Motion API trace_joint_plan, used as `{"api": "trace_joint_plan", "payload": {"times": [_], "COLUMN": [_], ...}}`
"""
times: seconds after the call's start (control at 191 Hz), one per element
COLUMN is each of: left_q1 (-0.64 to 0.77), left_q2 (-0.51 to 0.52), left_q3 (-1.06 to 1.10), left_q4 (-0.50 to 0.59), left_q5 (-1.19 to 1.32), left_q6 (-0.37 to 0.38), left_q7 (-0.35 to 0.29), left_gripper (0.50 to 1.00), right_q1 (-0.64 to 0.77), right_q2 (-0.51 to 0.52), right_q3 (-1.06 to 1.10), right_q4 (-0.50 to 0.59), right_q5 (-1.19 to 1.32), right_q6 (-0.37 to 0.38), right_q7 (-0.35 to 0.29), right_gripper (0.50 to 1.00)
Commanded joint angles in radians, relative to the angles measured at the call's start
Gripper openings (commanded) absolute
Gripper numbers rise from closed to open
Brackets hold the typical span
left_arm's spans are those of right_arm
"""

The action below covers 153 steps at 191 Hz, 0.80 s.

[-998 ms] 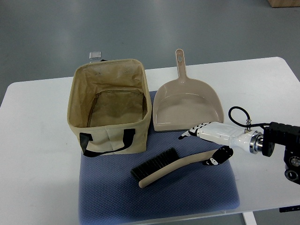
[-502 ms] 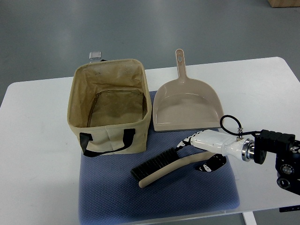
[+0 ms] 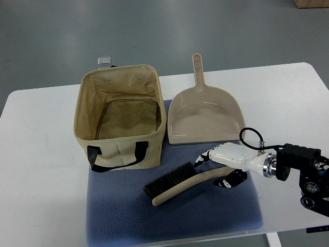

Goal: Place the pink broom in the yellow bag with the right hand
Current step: 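Close the right hand fingers around the brush handle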

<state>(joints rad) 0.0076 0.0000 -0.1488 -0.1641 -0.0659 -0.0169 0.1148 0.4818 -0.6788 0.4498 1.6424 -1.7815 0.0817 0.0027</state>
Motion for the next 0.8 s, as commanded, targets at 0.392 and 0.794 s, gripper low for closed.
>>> {"api": "trace_joint_plan", "payload": {"times": [0.392,0.794], "left_q1": [0.000,0.000], "left_q2": [0.000,0.000], "left_q3": [0.000,0.000], "left_q4": [0.000,0.000], "left_q5": [0.000,0.000], "left_q6": [0.000,0.000], "left_q7": [0.000,0.000], "left_gripper": [1.000,1.000], "right_q1": [-0.014,-0.012], "right_q2": [0.021,0.015], "right_q3": [-0.002,0.003], "right_q4": [-0.004,-0.009], "right_q5": [-0.021,-0.025], "right_q6": [-0.002,-0.011], "right_q7": [-0.010,-0.017], "right_gripper": [0.670,0.500]}}
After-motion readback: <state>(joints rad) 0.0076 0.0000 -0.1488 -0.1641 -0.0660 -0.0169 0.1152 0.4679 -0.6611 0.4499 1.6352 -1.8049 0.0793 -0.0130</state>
